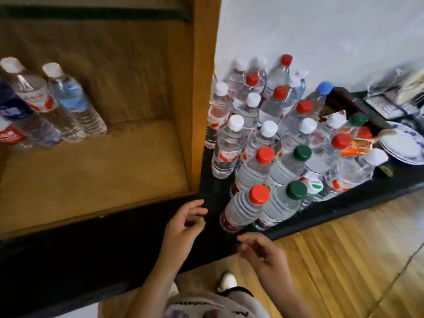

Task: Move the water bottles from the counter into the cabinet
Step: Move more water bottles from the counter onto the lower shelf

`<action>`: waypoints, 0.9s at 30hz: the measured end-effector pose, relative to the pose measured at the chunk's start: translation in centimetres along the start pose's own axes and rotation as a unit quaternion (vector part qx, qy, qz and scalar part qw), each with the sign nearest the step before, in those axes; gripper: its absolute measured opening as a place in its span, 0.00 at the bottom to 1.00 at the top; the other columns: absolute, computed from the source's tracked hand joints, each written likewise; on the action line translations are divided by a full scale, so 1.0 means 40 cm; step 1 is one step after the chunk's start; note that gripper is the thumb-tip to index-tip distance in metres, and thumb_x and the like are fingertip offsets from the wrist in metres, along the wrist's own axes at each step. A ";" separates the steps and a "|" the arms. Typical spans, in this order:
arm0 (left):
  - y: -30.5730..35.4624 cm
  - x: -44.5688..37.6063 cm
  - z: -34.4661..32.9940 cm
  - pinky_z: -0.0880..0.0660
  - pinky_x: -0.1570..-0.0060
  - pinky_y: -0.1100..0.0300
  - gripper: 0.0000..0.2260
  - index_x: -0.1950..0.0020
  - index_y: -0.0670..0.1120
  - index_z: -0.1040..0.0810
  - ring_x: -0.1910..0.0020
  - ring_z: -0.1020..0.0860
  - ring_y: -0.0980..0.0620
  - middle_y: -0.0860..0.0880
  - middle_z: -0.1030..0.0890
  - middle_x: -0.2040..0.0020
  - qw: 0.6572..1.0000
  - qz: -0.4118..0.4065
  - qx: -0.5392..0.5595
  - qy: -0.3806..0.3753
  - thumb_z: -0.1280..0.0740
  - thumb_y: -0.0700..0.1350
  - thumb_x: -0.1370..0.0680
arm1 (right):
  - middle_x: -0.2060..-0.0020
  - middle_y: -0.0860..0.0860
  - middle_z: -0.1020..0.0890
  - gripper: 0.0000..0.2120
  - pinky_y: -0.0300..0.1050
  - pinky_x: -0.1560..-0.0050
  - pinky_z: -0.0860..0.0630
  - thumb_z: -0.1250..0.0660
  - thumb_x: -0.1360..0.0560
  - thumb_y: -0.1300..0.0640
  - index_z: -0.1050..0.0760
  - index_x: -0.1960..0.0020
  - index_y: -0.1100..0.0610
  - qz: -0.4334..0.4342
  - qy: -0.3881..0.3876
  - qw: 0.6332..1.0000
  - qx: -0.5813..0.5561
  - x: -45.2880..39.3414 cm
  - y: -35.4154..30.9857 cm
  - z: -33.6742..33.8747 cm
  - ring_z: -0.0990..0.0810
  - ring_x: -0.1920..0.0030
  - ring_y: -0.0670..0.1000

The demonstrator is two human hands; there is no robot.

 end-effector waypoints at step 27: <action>0.003 -0.013 -0.275 0.30 0.48 0.76 0.31 0.40 0.55 0.34 0.44 0.25 0.67 0.52 0.25 0.42 0.997 -0.041 0.030 0.064 0.23 0.41 0.38 | 0.44 0.47 0.27 0.38 0.47 0.59 0.24 0.27 0.37 0.40 0.39 0.33 0.47 0.082 0.064 0.957 0.272 -0.147 0.045 0.194 0.22 0.47 0.52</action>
Point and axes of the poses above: each hand's wrist, its own x-axis away from the middle knuckle, its own z-axis out of the back of the hand, y = z × x, the point moved 1 cm from there along -x, towards the middle knuckle
